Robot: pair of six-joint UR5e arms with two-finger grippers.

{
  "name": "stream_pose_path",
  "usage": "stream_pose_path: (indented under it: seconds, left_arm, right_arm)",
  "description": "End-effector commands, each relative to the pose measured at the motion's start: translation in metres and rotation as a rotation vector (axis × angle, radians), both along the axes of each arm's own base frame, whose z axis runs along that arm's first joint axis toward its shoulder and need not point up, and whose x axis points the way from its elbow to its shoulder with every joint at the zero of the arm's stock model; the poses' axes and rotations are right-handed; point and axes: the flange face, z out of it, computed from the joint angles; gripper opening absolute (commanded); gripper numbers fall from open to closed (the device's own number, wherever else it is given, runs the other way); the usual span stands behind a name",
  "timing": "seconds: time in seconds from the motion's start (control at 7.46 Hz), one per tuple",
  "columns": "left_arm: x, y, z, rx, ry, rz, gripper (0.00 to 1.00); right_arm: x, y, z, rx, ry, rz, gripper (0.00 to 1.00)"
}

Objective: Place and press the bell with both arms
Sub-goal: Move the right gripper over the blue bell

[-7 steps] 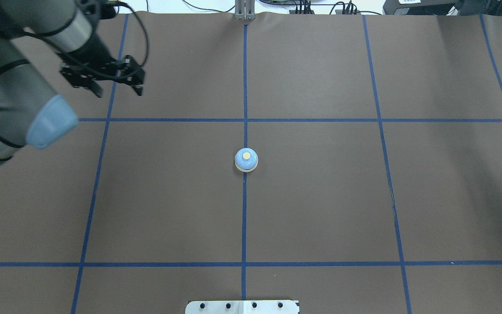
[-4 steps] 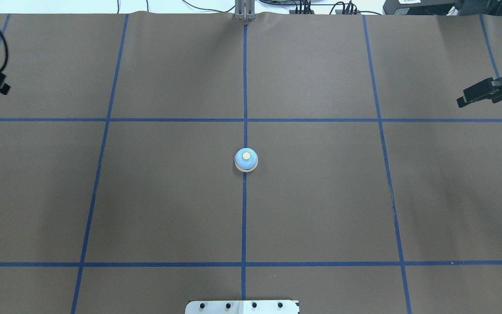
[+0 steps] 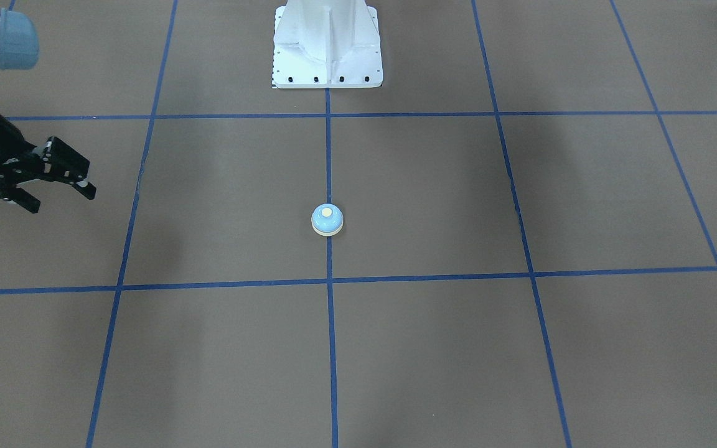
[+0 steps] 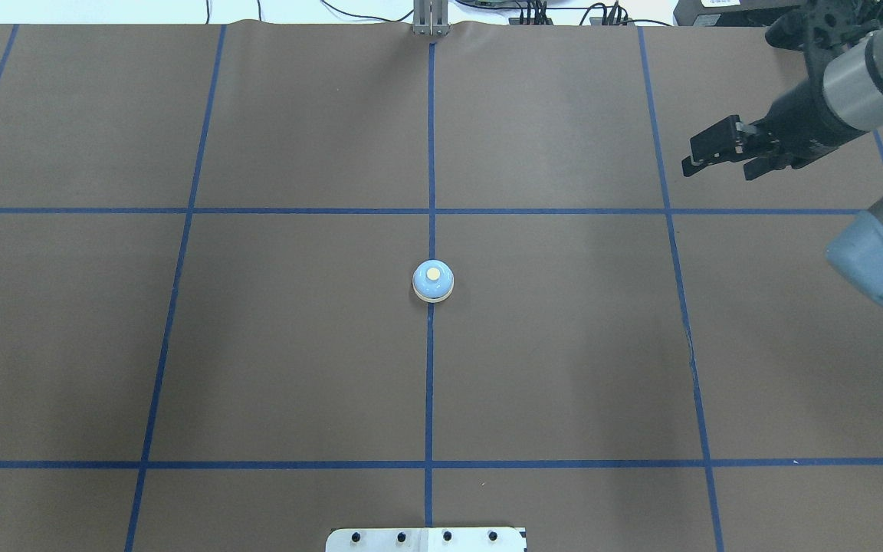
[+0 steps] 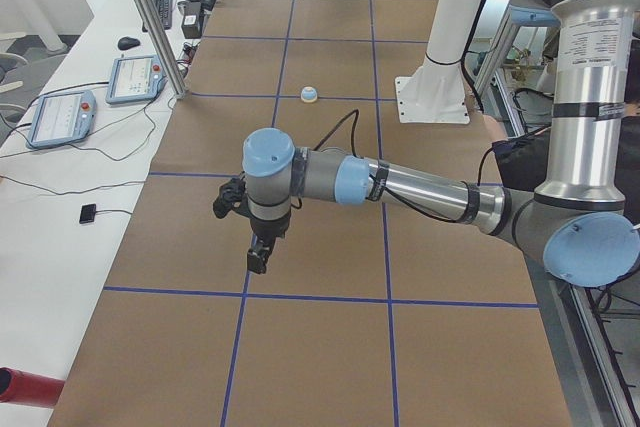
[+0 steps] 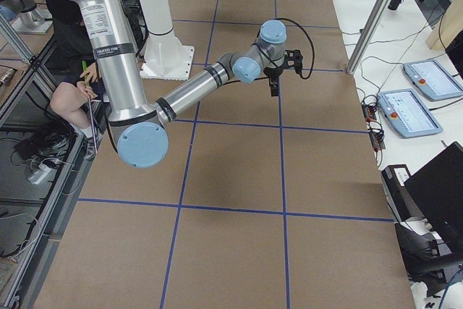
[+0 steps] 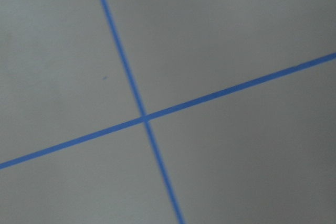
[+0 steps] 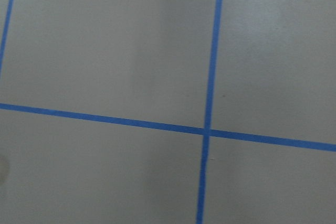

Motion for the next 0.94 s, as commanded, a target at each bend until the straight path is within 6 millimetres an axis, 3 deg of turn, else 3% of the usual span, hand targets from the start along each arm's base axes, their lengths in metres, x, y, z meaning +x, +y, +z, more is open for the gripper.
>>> stream_pose_path:
  seconds: [0.0, 0.27, 0.54, 0.8]
  left_arm:
    - [-0.028, 0.061, 0.058, -0.061, 0.017, -0.06, 1.0]
    - [-0.026, 0.061, 0.056, -0.205, 0.038, -0.238, 1.0]
    - [-0.02, 0.059, 0.053, -0.212, 0.038, -0.235, 1.0]
    - [0.019, 0.044, 0.047, -0.234, 0.036, -0.199, 1.0]
  right_arm:
    - [-0.058, 0.016, -0.059, -0.074, 0.016, 0.024, 1.0]
    - [-0.13, 0.046, -0.108, -0.021, 0.154, 0.024, 1.0]
    - [-0.148, 0.059, -0.122, -0.006, 0.14, -0.009, 1.0]
    - [-0.184, 0.069, -0.144, -0.037, 0.124, -0.018, 1.0]
